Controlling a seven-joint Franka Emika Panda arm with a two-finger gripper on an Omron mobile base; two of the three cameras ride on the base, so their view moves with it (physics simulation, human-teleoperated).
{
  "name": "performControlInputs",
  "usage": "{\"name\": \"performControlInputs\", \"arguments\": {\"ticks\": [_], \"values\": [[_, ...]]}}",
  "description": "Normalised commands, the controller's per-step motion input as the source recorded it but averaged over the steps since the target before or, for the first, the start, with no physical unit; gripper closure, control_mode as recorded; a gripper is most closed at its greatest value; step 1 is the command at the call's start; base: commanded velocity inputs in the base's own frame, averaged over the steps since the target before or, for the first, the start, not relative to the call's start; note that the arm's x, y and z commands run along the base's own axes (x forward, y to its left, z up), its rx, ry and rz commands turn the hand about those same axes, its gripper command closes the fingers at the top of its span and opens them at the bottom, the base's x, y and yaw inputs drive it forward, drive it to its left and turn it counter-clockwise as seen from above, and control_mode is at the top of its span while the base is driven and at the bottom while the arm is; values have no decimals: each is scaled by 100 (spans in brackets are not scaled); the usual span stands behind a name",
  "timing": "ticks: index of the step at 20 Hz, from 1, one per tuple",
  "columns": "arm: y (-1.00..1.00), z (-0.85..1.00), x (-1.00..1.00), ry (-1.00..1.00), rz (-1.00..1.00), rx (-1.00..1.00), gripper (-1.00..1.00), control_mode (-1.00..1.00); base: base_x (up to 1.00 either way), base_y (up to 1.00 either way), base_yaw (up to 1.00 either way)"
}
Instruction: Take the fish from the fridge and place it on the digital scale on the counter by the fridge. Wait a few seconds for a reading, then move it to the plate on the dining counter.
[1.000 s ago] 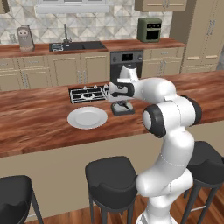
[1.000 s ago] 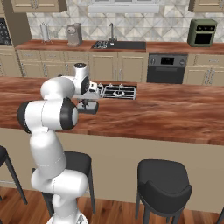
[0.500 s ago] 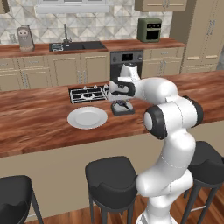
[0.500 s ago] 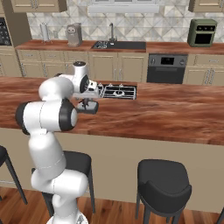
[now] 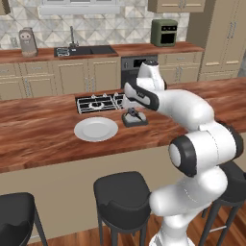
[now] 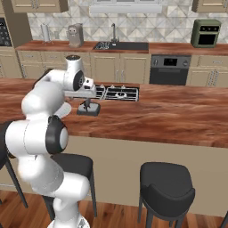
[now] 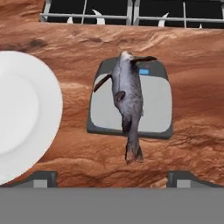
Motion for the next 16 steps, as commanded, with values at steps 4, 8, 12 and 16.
{"name": "performControlInputs", "arguments": {"ticks": [4, 8, 12, 16], "values": [[-5, 23, -88, 0, 2, 0, -100, -100, 0, 0, 0], [-12, 25, -81, 0, 3, 0, -100, -100, 0, 0, 0], [-23, 47, -87, 0, 4, 0, -100, -100, 0, 0, 0], [-33, 44, -87, 0, 6, 0, -100, -100, 0, 0, 0]]}}
